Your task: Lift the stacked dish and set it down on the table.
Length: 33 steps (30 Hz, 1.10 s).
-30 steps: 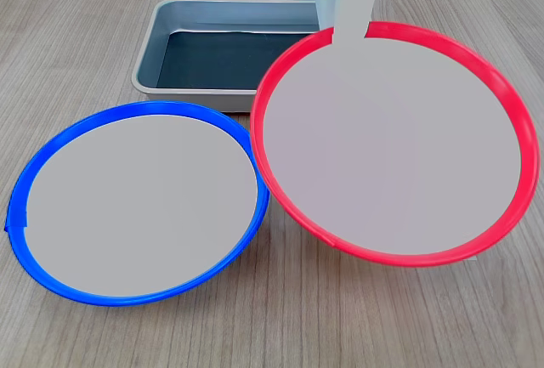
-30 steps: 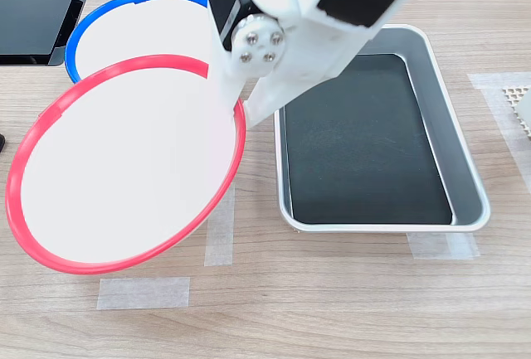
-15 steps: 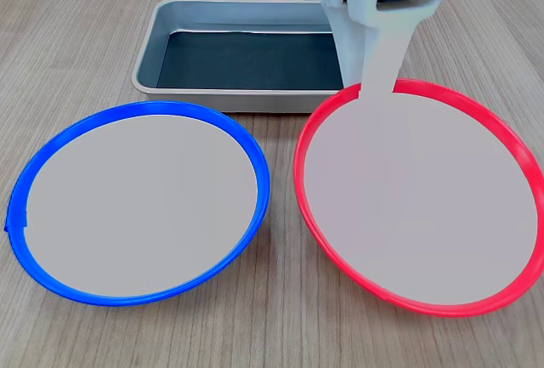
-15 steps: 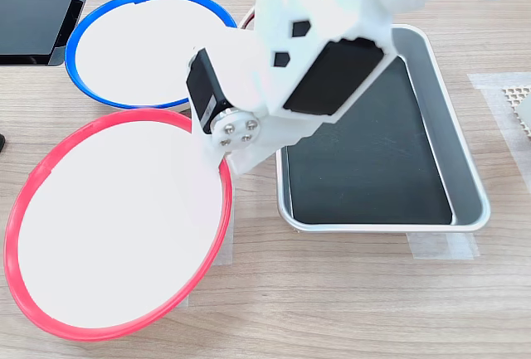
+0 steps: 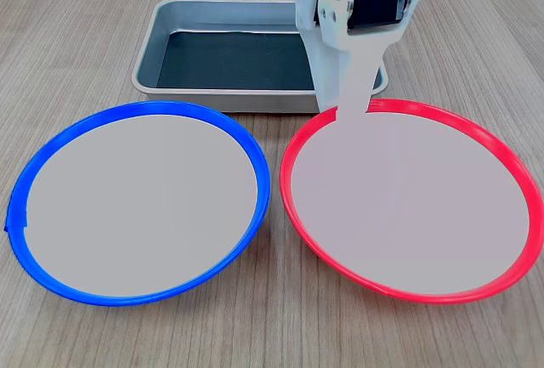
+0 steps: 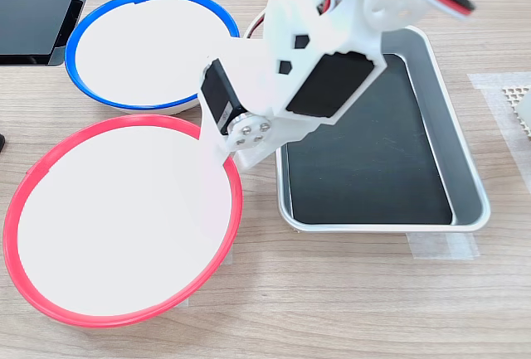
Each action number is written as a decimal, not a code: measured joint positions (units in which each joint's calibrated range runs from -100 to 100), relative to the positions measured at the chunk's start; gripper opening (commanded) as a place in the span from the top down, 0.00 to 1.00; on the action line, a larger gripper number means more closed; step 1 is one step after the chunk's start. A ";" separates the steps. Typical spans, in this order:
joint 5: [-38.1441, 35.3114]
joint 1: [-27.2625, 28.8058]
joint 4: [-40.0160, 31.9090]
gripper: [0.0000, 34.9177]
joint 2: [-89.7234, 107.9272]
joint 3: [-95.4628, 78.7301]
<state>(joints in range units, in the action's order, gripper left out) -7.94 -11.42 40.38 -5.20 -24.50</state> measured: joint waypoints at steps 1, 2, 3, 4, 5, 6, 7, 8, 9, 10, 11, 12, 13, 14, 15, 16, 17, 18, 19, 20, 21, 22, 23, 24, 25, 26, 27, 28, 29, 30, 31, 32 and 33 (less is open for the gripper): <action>-0.15 0.00 0.33 0.78 0.68 -0.54; -0.24 0.18 0.82 0.78 1.71 -1.27; -0.24 0.35 1.39 0.78 2.81 -1.63; -0.24 0.62 2.45 0.78 4.18 -2.09; -0.24 0.80 3.51 0.80 5.29 -2.27; -0.24 0.88 4.81 0.82 6.82 -2.27; -0.24 0.97 6.36 0.85 8.35 -2.45; -0.24 0.97 7.99 0.99 10.32 -2.45; -0.24 1.24 9.38 0.99 12.02 -2.54; -0.24 1.68 10.77 0.99 14.32 -2.63; -0.24 2.30 11.66 1.00 16.20 -2.99; -0.24 2.92 12.23 1.00 18.84 -3.72; -0.24 3.45 12.48 1.00 21.31 -4.63; -0.20 4.16 12.23 1.00 24.47 -5.99; 0.10 5.04 11.34 1.00 27.37 -7.71; 0.39 6.11 9.62 1.00 30.35 -9.89; 0.83 7.43 7.18 1.00 33.84 -13.07; 1.61 9.29 2.94 1.00 38.79 -18.24; 1.86 9.91 0.24 1.00 41.60 -21.42; 2.10 10.62 -4.73 1.00 46.63 -27.50; 2.15 10.71 -6.85 1.00 49.02 -30.49; 2.20 11.68 -10.03 1.00 53.54 -36.03; 2.25 12.57 -11.50 1.00 56.95 -40.29; 2.59 13.72 -12.40 1.00 61.04 -45.10; 2.88 13.89 -12.64 1.00 63.85 -48.37; 3.08 13.81 -12.64 1.00 67.09 -51.54; 3.61 13.89 -12.23 1.00 71.36 -55.44; 4.00 14.25 -11.50 1.00 74.42 -57.62; 4.74 14.96 -9.62 1.00 79.20 -60.80; 4.98 14.96 -8.81 1.00 81.16 -61.80; 5.62 14.78 -7.42 1.00 84.40 -63.43; 6.30 14.69 -5.63 1.00 87.72 -64.88; 6.89 14.87 -3.26 1.00 90.20 -66.42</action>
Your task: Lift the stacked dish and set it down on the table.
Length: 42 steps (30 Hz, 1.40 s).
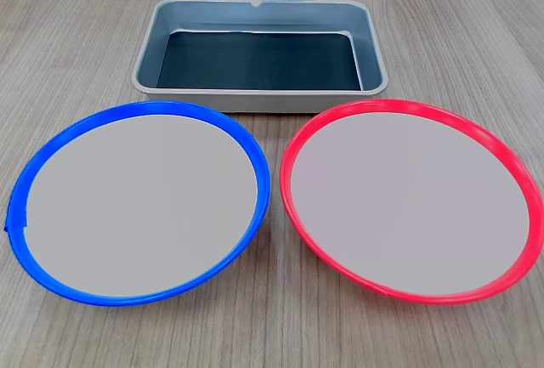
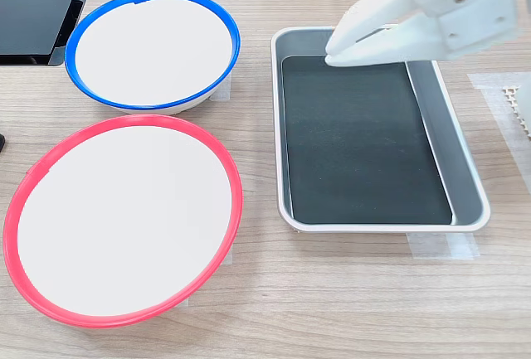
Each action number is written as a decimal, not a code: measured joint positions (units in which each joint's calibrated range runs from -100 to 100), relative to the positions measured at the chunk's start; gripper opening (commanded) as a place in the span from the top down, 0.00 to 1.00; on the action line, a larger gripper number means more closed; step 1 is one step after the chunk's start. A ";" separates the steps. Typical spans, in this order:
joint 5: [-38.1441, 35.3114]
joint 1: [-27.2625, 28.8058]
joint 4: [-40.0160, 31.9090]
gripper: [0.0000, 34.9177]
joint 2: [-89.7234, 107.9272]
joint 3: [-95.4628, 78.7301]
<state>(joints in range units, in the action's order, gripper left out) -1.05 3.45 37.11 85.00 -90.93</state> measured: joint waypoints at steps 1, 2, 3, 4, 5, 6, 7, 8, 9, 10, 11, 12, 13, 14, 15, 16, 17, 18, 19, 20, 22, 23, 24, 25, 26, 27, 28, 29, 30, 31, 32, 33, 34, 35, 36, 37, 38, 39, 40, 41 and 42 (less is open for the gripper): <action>0.34 0.27 1.06 1.00 1.62 -0.91; 0.83 0.71 2.12 1.00 3.58 -2.09; 1.22 0.88 2.94 1.00 5.97 -3.54; 1.42 0.97 3.59 1.00 7.33 -5.26; 1.47 0.97 3.92 1.00 8.35 -6.44; 1.51 0.97 4.08 1.00 9.72 -7.89; 1.51 1.86 4.65 1.00 11.34 -8.89; 1.51 2.57 5.63 1.00 12.19 -8.89; 1.51 2.83 6.93 1.00 13.30 -8.98; 1.51 2.65 7.99 1.00 13.47 -9.07; 1.51 3.01 8.81 1.00 13.21 -9.07; 1.61 3.89 9.46 1.00 12.96 -9.07; 1.66 3.98 9.71 1.00 13.21 -9.07; 1.66 3.72 9.87 1.00 14.07 -9.07; 1.66 3.63 9.95 1.00 14.07 -9.07; 1.71 3.54 10.03 0.99 13.64 -9.07; 1.71 3.54 10.03 0.99 13.38 -9.07; 1.71 3.54 10.03 0.99 13.38 -9.07; 1.71 3.63 10.03 0.99 13.55 -9.07; 1.71 3.81 10.03 0.99 13.64 -9.07; 1.71 3.81 10.03 0.99 13.64 -9.07; 1.71 3.81 10.03 0.99 13.64 -9.07; 1.71 3.81 10.03 0.99 13.64 -9.07; 1.71 3.81 10.03 0.99 13.64 -9.07; 1.71 3.81 10.03 0.99 13.64 -9.07; 1.71 3.81 10.03 0.99 13.64 -9.07; 1.71 3.81 10.03 0.99 13.64 -9.07; 1.71 3.81 10.03 0.99 13.64 -9.07; 1.71 3.81 10.03 0.99 13.64 -9.07; 1.71 3.81 10.03 0.99 13.64 -9.07; 1.71 3.81 10.03 0.99 13.64 -9.07; 1.71 3.81 10.03 0.99 13.64 -9.07; 1.71 3.81 10.03 0.99 13.64 -9.07; 1.71 3.81 10.03 0.99 13.64 -9.07; 1.71 3.81 10.03 0.99 13.64 -9.07; 1.71 3.81 10.03 0.99 13.64 -9.07; 1.71 3.81 10.03 0.99 13.64 -9.07; 1.71 3.81 10.03 0.99 13.64 -9.07; 1.71 3.81 10.03 0.99 13.64 -9.07; 1.71 3.81 10.03 0.99 13.64 -9.07; 1.71 3.81 10.03 0.99 13.64 -9.07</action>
